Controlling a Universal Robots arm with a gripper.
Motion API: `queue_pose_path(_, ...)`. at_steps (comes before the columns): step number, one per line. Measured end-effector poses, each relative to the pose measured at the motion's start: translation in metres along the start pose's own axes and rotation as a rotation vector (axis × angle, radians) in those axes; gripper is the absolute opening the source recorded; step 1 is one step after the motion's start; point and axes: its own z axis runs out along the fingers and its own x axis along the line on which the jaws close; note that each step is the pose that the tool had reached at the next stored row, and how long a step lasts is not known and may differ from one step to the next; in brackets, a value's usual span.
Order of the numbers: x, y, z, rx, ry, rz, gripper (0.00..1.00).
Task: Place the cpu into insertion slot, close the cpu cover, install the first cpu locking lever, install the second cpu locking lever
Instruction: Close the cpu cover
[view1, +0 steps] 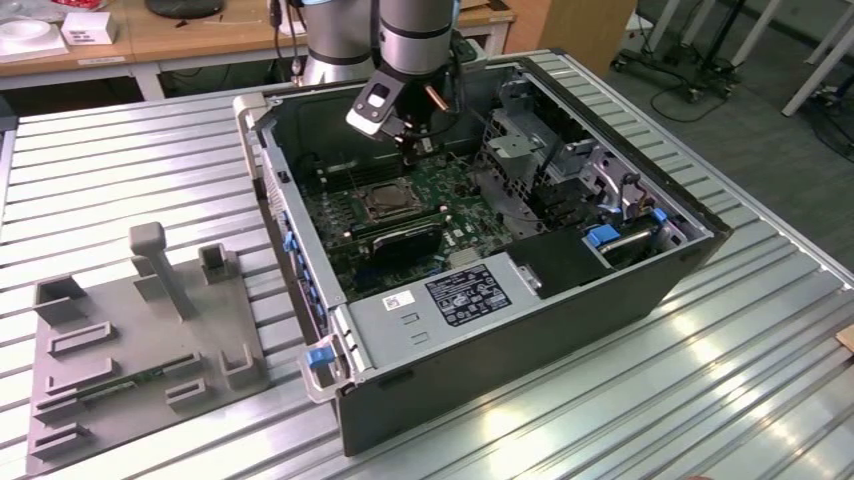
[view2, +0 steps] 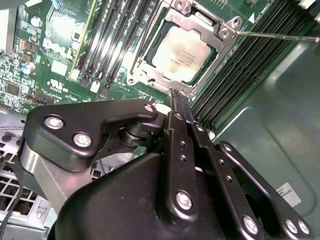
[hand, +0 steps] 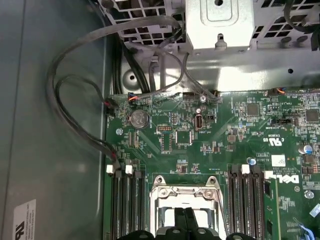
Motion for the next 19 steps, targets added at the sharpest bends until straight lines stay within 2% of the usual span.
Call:
queue_pose_path(6, 0.0000, 0.0000, 0.0001, 0.0001, 0.0002, 0.000, 0.11)
queue_pose_path(7, 0.0000, 0.0001, 0.0002, 0.0019, 0.0002, 0.000, 0.11)
queue_pose_path(8, 0.0001, 0.0001, 0.0004, 0.0090, 0.0004, 0.001, 0.11)
queue_pose_path(9, 0.0000, 0.0001, 0.0005, 0.0212, 0.0001, 0.002, 0.11)
queue_pose_path(10, 0.0000, 0.0001, 0.0006, 0.0393, -0.0006, 0.003, 0.11)
queue_pose_path(11, 0.0000, 0.0001, 0.0007, 0.0498, -0.0008, 0.004, 0.11)
queue_pose_path(19, 0.0000, 0.0001, 0.0007, 0.0513, -0.0009, 0.004, 0.11)
